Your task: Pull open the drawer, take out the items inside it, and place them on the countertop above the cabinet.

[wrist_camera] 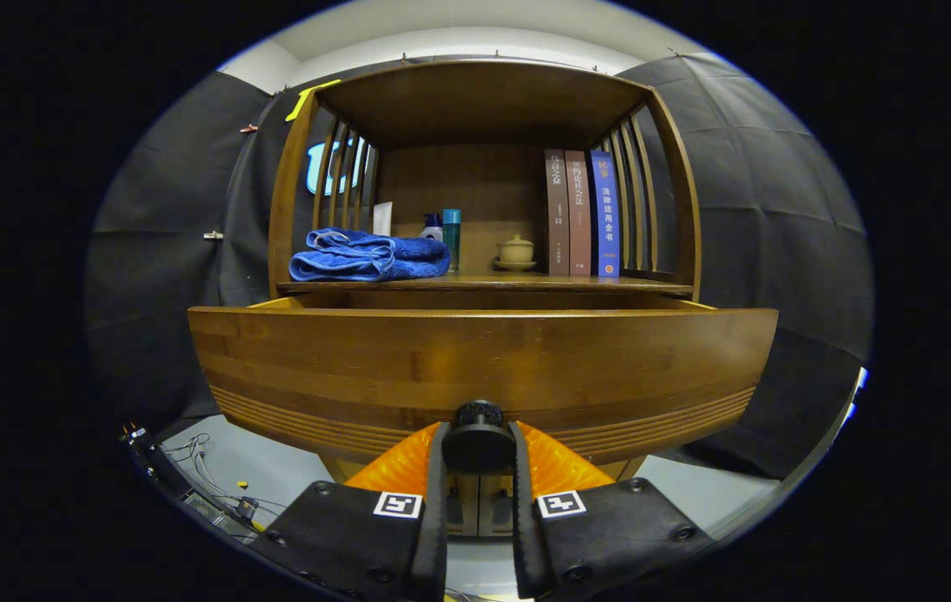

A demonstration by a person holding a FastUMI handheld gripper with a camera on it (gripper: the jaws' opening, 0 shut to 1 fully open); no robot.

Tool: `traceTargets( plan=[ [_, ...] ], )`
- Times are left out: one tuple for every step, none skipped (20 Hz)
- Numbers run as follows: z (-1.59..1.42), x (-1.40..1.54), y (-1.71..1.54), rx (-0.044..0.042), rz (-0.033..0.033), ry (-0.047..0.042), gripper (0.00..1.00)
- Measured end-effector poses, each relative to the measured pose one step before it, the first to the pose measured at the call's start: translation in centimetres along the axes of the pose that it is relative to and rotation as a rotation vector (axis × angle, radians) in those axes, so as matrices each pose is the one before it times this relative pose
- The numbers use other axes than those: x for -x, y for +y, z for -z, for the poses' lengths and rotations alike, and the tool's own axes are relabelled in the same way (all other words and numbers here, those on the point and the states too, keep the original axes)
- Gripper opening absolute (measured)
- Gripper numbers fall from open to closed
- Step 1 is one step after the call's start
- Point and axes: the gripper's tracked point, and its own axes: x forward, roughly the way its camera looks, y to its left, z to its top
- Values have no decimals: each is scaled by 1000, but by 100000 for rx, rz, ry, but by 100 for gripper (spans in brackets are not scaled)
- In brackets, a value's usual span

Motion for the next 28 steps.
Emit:
traceTargets(
  plan=[
    [267, 659, 12, 183, 156, 413, 36],
    [347, 529, 29, 526, 30, 742, 36],
    [419, 490, -14, 526, 123, 1037, 36],
    [152, 417, -54, -223, -138, -498, 36],
    [-166, -113, -10, -1017, 50, -642, 36],
    [235, 292, 111, -337, 157, 477, 36],
    [-140, -23, -43, 536, 138, -505, 36],
    [90, 16, -81, -74, 236, 234, 36],
    [-165, 2, -65, -1129, 235, -368, 36],
    [186, -107, 127, -1405, -316, 582, 39],
    [340, 93, 319, -1932, -1604, 1568, 49],
    [310, -129, 246, -2328, -1861, 1920, 59],
    [-20, 370, 631, -2522, -2223, 892, 69],
    [-345, 574, 389, -1658, -929, 804, 79],
    [-190, 488, 16, -349, 374, 123, 89],
    [-325, 547, -205, 893, 1305, 128, 99],
    [-335, 603, -265, 1720, 1726, 1200, 99],
    [-373, 742, -162, 1950, 1618, 1719, 99],
    [-316, 557, -482, 1377, 2772, 2720, 99],
    [-472, 799, -555, 145, 2171, 2793, 99],
    [-1052, 695, -350, -318, 2199, 782, 99],
    [-1477, 589, -635, -485, 3082, 366, 100],
    [-1736, 585, -585, -514, 3038, 269, 99],
    [-1156, 161, -179, -252, 1203, 566, 99],
    [-1257, -9, 105, -534, 214, 1804, 99],
    [-1299, -59, 112, -430, 659, 1896, 99],
    [-1245, -105, 38, 270, 884, 1743, 99],
    [-1365, -424, -109, 911, 1523, 1620, 99]
  ],
)
